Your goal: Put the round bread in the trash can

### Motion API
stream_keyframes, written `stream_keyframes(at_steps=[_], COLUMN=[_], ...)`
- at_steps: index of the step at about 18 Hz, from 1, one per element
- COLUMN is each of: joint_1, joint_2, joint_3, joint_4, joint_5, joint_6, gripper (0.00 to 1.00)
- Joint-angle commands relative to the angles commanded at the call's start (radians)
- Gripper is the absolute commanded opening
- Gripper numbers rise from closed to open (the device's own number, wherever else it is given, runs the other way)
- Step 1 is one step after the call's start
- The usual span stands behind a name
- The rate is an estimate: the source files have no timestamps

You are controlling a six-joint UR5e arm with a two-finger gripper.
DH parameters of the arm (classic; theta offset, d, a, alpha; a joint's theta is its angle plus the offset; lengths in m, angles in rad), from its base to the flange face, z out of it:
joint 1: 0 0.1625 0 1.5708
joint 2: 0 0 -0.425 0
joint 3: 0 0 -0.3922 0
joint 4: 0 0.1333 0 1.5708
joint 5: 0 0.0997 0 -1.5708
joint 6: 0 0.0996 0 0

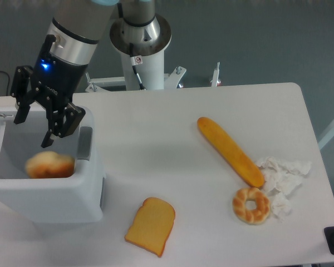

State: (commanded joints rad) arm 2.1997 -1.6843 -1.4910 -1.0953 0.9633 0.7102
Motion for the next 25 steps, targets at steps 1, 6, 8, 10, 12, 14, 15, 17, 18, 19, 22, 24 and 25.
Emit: stream_keyframes(at_steps=[1, 6, 8, 10, 12, 14, 15, 17, 18, 19, 22, 24, 25], joint_1=[0.000, -0.003, 0.002, 0.009, 0.040, 0.096, 0.109, 0.139, 0.156, 0.176, 0.210, 0.207, 0.207], joint_2=[0.000, 0.000, -0.005, -0.003, 0.000, 0.011, 0.014, 0.023, 0.028, 0.031, 0.031, 0.026, 0.023], joint_3=[-0.002, -0.003, -0.003, -0.002, 0.001, 0.002, 0.002, 0.003, 0.003, 0.003, 0.003, -0.002, -0.003], joint_4=[0.000, 0.000, -0.002, -0.003, -0.002, -0.002, -0.002, -0.002, -0.002, -0.002, 0.000, 0.002, 0.002], joint_5=[0.000, 0.028, 0.035, 0.067, 0.101, 0.113, 0.114, 0.114, 0.117, 0.120, 0.193, 0.271, 0.316], joint_6=[0.000, 0.041, 0.054, 0.052, 0.054, 0.054, 0.054, 0.064, 0.078, 0.092, 0.104, 0.139, 0.179], gripper=[0.75, 0.76, 0.88, 0.90, 1.00, 1.00, 1.00, 1.00, 1.00, 1.00, 1.00, 1.00, 1.00])
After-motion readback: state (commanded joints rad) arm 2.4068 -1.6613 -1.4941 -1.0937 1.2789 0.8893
